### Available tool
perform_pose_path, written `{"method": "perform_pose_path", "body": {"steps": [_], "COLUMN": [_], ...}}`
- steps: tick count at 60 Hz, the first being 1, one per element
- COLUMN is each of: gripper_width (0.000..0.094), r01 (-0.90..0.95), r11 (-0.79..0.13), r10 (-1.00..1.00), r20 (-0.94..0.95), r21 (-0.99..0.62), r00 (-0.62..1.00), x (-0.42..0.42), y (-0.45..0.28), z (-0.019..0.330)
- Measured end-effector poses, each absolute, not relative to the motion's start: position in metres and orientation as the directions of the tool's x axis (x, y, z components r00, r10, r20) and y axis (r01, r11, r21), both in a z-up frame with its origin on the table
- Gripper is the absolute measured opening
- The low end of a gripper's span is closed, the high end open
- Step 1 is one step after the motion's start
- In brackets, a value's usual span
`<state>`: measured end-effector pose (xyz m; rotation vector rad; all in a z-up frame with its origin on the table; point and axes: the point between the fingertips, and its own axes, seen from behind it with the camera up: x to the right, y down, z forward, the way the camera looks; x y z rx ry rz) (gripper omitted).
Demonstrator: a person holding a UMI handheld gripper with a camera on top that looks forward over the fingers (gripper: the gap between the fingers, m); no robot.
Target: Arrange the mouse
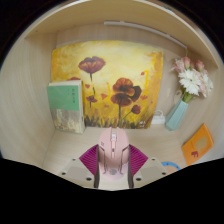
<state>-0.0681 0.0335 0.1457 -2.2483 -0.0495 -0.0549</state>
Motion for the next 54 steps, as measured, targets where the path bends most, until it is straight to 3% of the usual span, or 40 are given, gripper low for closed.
{"method": "perform_pose_path", "body": {"steps": [8,16,21,37,45,54], "gripper_width": [0.0390,0.0390,0.0389,0.0389,0.0390,0.0417], "r01": [0.079,0.098,0.084,0.008,0.037,0.030], "r11": [-0.540,-0.527,-0.559,-0.748,-0.789,-0.781], "r10": [-0.015,-0.049,-0.046,-0.018,0.027,0.025], "r20": [0.104,0.146,0.132,0.032,0.024,0.017], "r21": [-0.838,-0.844,-0.825,-0.663,-0.614,-0.624], "r00": [0.994,0.988,0.990,0.999,0.999,1.000], "x": [0.020,0.109,0.150,0.184,0.175,0.174], "y": [0.024,-0.002,-0.021,-0.073,-0.087,-0.085], "z": [0.215,0.224,0.194,0.025,-0.014,-0.014]}}
